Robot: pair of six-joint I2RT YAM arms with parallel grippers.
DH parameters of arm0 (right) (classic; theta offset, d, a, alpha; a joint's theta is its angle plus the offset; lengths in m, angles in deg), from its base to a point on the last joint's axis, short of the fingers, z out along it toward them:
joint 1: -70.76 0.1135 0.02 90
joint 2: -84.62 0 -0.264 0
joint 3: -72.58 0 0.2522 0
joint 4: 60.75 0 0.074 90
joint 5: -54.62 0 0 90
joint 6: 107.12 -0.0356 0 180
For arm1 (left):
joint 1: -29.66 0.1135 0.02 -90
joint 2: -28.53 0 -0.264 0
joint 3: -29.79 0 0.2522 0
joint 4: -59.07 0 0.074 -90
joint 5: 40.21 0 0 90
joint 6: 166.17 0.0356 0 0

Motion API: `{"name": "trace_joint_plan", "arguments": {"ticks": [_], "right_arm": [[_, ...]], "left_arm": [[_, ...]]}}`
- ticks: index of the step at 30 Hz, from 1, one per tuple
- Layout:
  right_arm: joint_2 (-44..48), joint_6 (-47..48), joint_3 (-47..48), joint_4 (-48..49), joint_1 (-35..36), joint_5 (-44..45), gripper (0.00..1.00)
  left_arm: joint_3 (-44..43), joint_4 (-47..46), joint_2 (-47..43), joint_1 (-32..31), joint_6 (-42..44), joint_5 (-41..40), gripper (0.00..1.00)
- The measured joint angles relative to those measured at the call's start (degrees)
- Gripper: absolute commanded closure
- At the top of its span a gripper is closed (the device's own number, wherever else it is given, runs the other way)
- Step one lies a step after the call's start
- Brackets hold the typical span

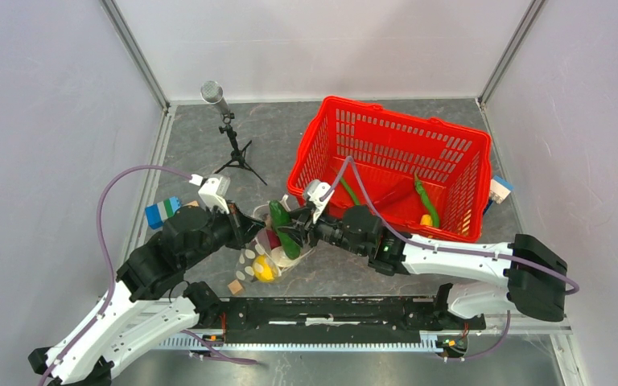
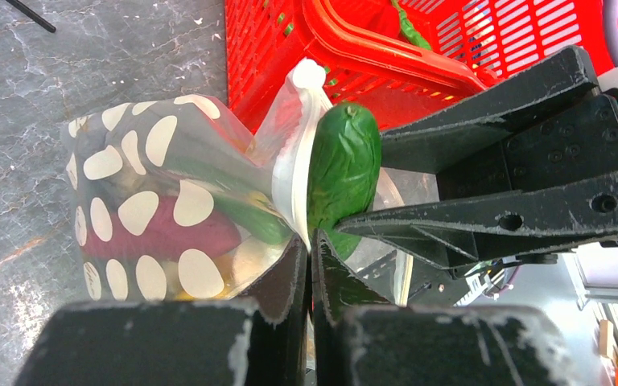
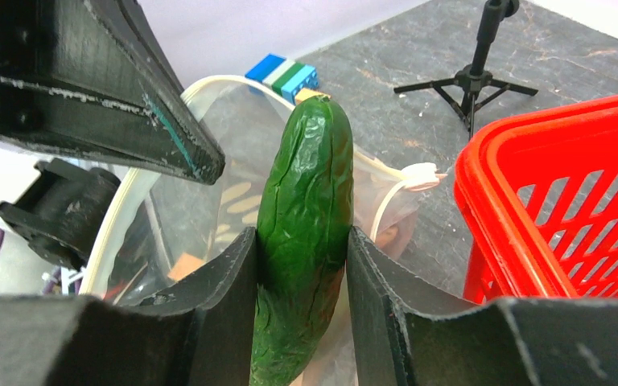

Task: Place the food in the zip-top bag and seal the zipper
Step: Place the fake vegetable in the zipper food storage bag.

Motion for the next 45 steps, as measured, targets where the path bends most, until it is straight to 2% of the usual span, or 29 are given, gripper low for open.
{"name": "trace_joint_plan", "arguments": {"ticks": [13, 17, 20, 23, 26, 31, 32, 35, 39, 45], "right_arm": [[-4.79, 9.33, 12.17, -20.9, 0.15, -5.68, 0.56], [-8.94, 10.78, 17.18, -28.24, 0.24, -3.58, 0.34], [-9.79, 11.13, 18.36, -31.32, 0.24, -1.16, 0.24], [-9.49, 11.21, 18.47, -32.26, 0.24, 0.09, 0.21], [-7.45, 11.19, 18.45, -32.48, 0.24, 0.55, 0.27], [0.63, 11.47, 17.03, -30.25, 0.24, 0.76, 0.61], [2.32, 11.34, 16.63, -29.75, 0.24, 0.76, 0.64], [4.17, 11.21, 16.28, -29.09, 0.24, 0.76, 0.69], [3.04, 10.78, 15.58, -29.11, 0.24, -0.15, 0.7], [-5.92, 8.63, 15.58, -28.79, 0.24, -0.87, 0.69]], "left_arm": [[0.15, 0.13, 0.22, 0.0, -0.48, -0.79, 0.93], [0.15, 0.26, 0.35, 0.0, -0.48, -1.05, 0.93], [0.15, 0.28, 0.46, 0.0, -0.48, -1.27, 0.92], [0.15, 0.31, 0.46, 0.0, -0.48, -1.73, 0.92], [0.15, 0.28, 0.46, 0.0, -0.48, -2.1, 0.92], [0.15, 0.31, 0.5, 0.0, -0.48, -2.14, 0.92], [0.15, 0.28, 0.55, 0.0, -0.48, -2.14, 0.92], [0.15, 0.28, 0.66, 0.0, -0.48, -2.1, 0.92], [0.15, 0.26, 0.7, 0.0, -0.48, -2.03, 0.92], [0.15, 0.17, 0.7, 0.0, -0.48, -1.27, 0.92]]}}
